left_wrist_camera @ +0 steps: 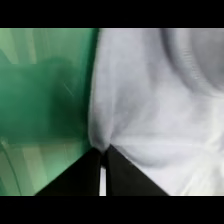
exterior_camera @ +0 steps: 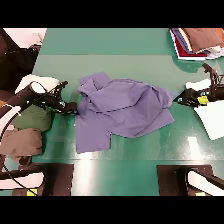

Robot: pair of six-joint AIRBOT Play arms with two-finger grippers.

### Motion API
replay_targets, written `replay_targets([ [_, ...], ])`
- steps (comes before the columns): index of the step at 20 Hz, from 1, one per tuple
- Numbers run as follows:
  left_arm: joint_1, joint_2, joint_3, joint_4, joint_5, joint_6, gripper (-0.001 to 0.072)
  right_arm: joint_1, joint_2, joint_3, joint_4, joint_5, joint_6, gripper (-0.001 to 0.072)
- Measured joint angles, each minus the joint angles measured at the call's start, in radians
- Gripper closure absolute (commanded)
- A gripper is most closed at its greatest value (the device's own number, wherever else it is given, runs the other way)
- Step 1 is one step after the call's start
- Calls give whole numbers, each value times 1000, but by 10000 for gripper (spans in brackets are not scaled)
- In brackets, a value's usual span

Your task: Fold the shirts.

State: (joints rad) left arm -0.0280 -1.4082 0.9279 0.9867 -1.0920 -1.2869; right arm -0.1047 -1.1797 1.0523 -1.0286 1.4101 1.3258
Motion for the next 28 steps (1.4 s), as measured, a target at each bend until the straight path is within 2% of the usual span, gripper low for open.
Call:
replay_targets([
  [2, -4, 27, 8, 3, 0, -6, 684, -16, 10, -33, -54, 20, 0, 146],
  [6, -8, 92, 39, 6, 0, -13, 684, -84, 5, -154, -111, 6, -5, 153],
  [12, -8, 128, 56, 7, -11, -16, 684, -108, -101, -254, -62, -101, -61, 162],
  [14, -8, 131, 57, 7, -15, -17, 683, -90, -126, -261, -21, -123, -69, 273],
  [16, -8, 133, 58, 7, -20, -18, 684, -68, -139, -263, -16, -154, -72, 290],
  [17, -8, 134, 58, 7, -20, -20, 684, -58, -143, -263, -11, -172, -74, 415],
  [18, -8, 134, 58, 7, -21, -20, 684, -48, -148, -258, -14, -190, -76, 575],
  [19, -8, 134, 58, 7, -23, -21, 684, -41, -153, -251, -16, -206, -77, 693],
  [24, -8, 167, 68, 8, -23, -48, 685, -22, -147, -172, -22, -183, -79, 695],
  [28, -8, 286, 183, 10, -7, -66, 685, -19, -49, -35, -17, -143, -73, 695],
])
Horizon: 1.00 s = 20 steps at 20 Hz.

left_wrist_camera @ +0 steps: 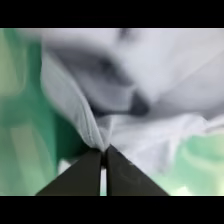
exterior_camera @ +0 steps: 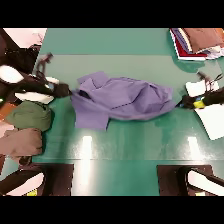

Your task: Fold the shirts.

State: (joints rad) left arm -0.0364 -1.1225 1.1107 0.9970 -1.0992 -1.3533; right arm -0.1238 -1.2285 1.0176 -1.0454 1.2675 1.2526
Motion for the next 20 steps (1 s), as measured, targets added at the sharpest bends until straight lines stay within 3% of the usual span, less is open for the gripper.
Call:
replay_targets([
  [4, 0, 130, 260, 0, 11, -6, 684, 1, 158, 211, 4, -13, 27, 695],
  [13, 0, 235, 924, -13, 50, -30, 685, 1, 455, 641, -1, -232, 64, 695],
  [16, 0, 238, 1021, -47, 75, -43, 685, 1, 471, 766, -18, -229, 65, 695],
  [20, 0, 241, 1051, -105, 83, -51, 685, 1, 396, 931, -56, -109, 68, 695],
])
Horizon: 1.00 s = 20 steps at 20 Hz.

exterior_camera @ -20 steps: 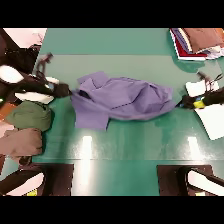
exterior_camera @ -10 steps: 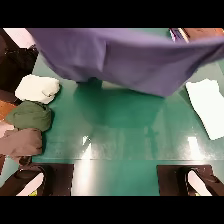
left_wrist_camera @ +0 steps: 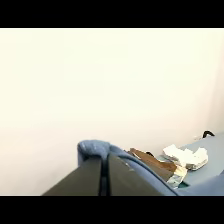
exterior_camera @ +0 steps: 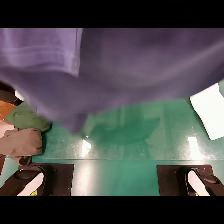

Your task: Fold the shirts.

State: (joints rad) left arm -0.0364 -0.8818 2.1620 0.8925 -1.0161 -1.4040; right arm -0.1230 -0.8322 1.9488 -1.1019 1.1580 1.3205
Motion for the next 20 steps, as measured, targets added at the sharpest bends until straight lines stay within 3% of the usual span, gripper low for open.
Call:
replay_targets([
  [4, 0, -11, -144, 63, -18, -7, 685, 0, -156, 61, -16, 172, 23, 696],
  [11, 0, -260, -474, 169, -153, -17, 684, 45, -474, -153, -27, 333, 39, 696],
  [15, 0, -499, -538, 196, -149, -2, 684, 87, -666, -241, -26, 280, 40, 695],
  [20, 0, -684, -557, 203, 8, 24, 684, 100, -842, -238, -26, 113, 40, 695],
])
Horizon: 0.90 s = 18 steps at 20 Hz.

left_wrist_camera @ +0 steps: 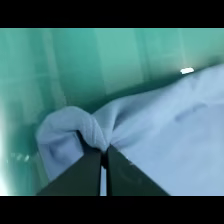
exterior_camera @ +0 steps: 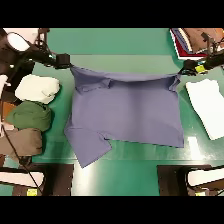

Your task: Fold the shirts.

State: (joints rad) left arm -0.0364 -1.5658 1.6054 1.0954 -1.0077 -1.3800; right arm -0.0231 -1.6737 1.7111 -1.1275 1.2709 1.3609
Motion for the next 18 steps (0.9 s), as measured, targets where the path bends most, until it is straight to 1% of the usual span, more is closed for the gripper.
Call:
replay_targets([
  [2, 0, -25, 0, 0, 69, 6, 684, 1, -35, 30, 3, -47, 0, 695],
  [5, 0, -40, 2, 4, 98, 18, 685, 2, -54, 60, 0, -63, 0, 696],
  [8, 0, -45, -1, 23, 20, 38, 684, 6, -38, 18, -40, -24, 0, 696],
  [11, 0, -48, -29, 50, -60, 48, 684, 14, 17, -106, -76, -16, 0, 696],
  [13, 0, -50, -64, 61, -84, 51, 684, 15, 53, -196, -86, -34, 0, 696],
  [18, 0, -51, -143, 73, -89, 52, 683, 16, 121, -375, -99, -90, 0, 695],
])
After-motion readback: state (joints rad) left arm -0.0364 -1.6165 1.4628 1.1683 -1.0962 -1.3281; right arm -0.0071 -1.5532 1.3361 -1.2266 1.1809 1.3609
